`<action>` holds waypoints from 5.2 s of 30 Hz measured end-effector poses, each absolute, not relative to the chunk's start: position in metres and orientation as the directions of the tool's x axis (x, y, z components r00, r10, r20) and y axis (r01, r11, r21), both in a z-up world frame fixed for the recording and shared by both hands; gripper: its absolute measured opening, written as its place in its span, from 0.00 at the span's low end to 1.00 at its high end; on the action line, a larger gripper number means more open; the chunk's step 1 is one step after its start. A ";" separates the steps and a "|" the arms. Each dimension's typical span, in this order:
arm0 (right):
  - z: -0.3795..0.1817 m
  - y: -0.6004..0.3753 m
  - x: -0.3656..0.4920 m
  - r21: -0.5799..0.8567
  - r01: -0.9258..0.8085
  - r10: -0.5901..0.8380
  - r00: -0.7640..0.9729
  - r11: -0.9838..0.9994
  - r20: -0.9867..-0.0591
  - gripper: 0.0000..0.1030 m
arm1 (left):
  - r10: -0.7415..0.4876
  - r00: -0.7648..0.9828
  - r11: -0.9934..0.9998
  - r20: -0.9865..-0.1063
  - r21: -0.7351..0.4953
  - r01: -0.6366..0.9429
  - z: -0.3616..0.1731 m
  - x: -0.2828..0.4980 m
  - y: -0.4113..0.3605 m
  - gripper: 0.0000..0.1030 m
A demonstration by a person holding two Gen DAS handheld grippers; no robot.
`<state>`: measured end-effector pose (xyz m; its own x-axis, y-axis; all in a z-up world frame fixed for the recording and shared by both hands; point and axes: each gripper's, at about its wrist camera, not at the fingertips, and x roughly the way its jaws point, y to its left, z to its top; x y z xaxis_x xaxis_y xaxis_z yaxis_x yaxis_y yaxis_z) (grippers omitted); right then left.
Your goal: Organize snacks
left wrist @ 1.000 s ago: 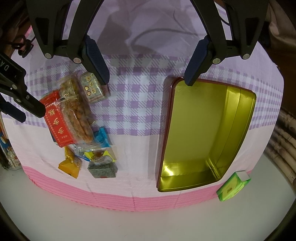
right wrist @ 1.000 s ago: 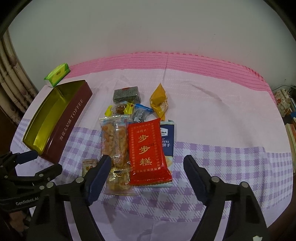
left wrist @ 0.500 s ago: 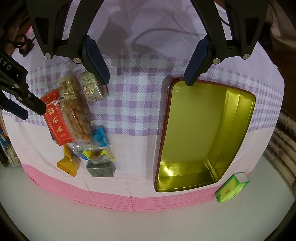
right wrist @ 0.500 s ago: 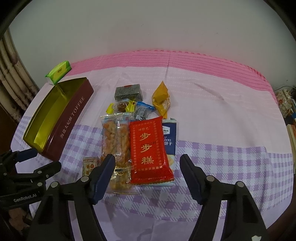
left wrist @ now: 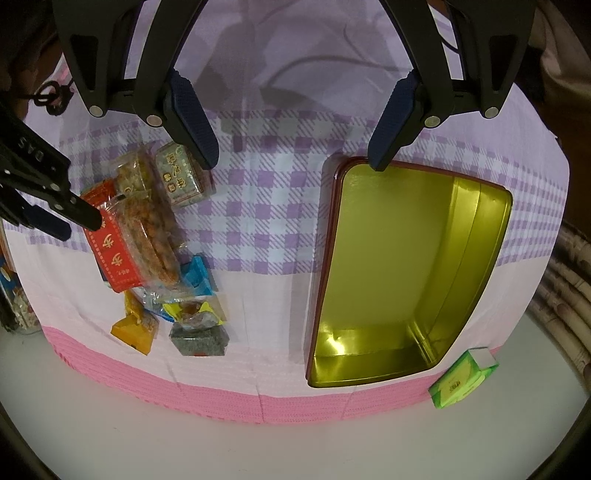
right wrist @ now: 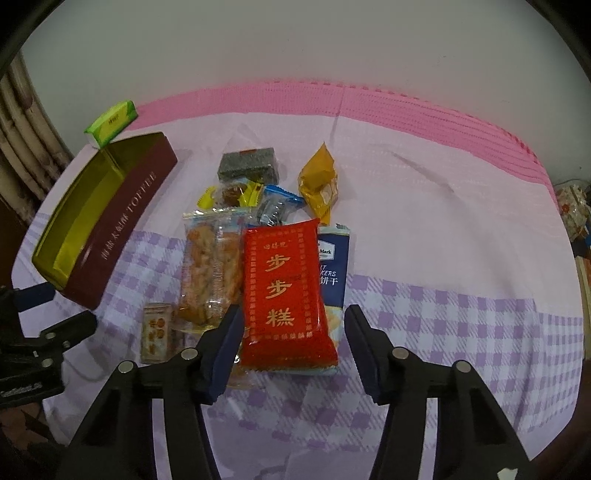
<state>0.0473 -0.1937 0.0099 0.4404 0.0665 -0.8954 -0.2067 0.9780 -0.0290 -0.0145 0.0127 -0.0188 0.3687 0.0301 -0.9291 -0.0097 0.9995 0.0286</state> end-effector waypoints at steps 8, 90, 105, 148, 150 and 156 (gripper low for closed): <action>-0.006 -0.187 0.064 -0.034 -0.237 0.066 0.404 0.971 -0.912 0.50 | 0.039 0.361 0.999 -0.932 0.036 -0.014 -0.023 -0.011 0.011 0.81; -0.021 -0.299 0.057 0.010 0.062 -0.014 0.363 0.998 -0.932 0.41 | -0.082 0.194 0.991 -0.978 -0.059 0.123 -0.051 0.018 -0.030 0.29; -0.026 -0.293 0.059 -0.036 0.058 -0.054 0.352 0.998 -0.934 0.45 | 0.111 0.294 0.994 -0.949 0.104 -0.038 -0.020 0.071 0.106 0.29; 0.021 -0.272 0.069 -0.066 0.115 -0.109 0.420 0.991 -0.901 0.40 | 0.041 0.337 0.997 -0.941 0.014 -0.081 -0.038 0.060 0.167 0.44; 0.032 -0.261 0.073 -0.048 0.097 -0.086 0.440 0.994 -0.894 0.40 | 0.036 0.374 0.996 -0.927 0.001 -0.093 -0.028 0.059 0.171 0.48; 0.054 -0.201 0.088 0.024 -0.007 0.024 0.478 1.000 -0.878 0.40 | 0.097 0.447 0.980 -0.889 0.008 -0.198 -0.007 0.040 0.188 0.50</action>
<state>0.0882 -0.2008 0.0541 0.4780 0.0242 -0.8780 -0.0066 0.9997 0.0239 0.0400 0.1877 -0.0070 0.4468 0.0970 -0.8894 -0.1977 0.9802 0.0076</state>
